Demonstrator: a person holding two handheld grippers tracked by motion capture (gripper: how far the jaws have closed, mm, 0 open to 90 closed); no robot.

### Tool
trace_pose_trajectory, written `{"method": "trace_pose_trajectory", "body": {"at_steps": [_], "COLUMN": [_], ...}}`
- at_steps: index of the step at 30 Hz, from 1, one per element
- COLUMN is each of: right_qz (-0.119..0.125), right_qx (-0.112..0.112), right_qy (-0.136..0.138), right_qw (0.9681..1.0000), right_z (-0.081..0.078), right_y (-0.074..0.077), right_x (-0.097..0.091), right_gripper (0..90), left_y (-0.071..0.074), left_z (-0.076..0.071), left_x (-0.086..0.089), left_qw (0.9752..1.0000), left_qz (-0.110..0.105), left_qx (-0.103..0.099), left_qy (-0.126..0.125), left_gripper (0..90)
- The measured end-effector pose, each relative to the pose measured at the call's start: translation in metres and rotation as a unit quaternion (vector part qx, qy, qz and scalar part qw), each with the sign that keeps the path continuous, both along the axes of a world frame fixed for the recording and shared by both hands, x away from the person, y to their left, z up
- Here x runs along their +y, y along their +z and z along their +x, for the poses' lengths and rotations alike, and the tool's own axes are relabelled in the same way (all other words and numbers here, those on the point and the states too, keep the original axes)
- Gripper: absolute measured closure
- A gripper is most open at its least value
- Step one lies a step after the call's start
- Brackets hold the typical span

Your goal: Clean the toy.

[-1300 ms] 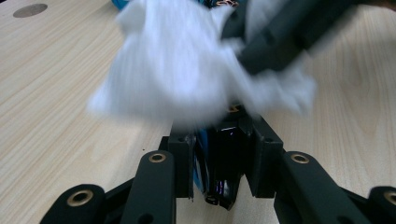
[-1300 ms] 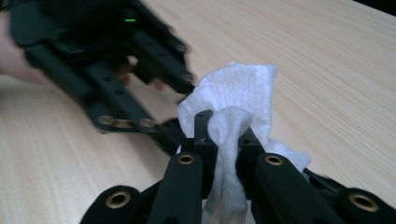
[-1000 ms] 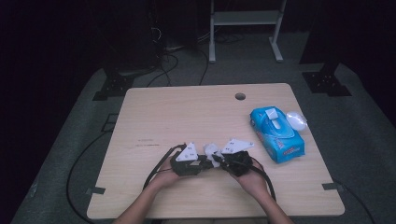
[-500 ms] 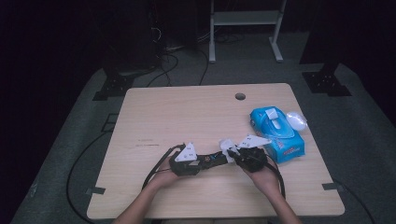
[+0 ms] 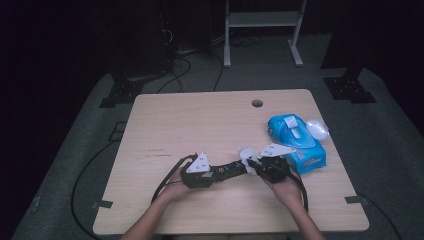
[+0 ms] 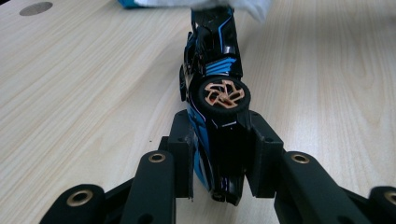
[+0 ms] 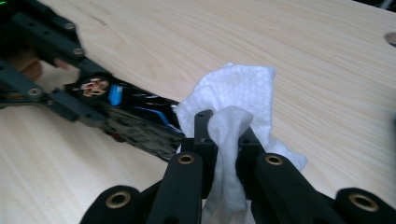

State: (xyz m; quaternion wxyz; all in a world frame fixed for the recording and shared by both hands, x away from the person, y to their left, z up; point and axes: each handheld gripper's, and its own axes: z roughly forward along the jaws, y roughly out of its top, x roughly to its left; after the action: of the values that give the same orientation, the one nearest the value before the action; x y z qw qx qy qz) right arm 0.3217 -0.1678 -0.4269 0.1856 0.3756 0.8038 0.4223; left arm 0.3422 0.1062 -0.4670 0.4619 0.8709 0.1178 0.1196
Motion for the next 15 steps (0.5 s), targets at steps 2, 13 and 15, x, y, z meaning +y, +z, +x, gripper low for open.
{"method": "trace_pose_trajectory", "body": {"at_steps": [2,13,15], "right_qz": [-0.006,-0.02,0.013], "right_qx": [-0.003,0.01,0.02], "right_qy": [-0.002,-0.043,-0.054], "right_qw": [1.0,0.9988,0.9982], "right_z": [-0.001,0.009,0.012], "right_y": [0.001,-0.004,-0.004], "right_x": [0.0,-0.019,-0.031], "right_gripper": [83.8,83.8,83.8], "left_y": [0.0,0.0,0.0], "left_z": [0.0,-0.001,0.0], "left_x": [0.0,0.002,0.002], "left_qw": [1.0,1.0,1.0], "left_qz": [0.002,0.008,0.008], "left_qx": [-0.001,-0.005,-0.005], "left_qy": [0.0,0.0,-0.001], "left_gripper": [67.5,68.1,68.1]}}
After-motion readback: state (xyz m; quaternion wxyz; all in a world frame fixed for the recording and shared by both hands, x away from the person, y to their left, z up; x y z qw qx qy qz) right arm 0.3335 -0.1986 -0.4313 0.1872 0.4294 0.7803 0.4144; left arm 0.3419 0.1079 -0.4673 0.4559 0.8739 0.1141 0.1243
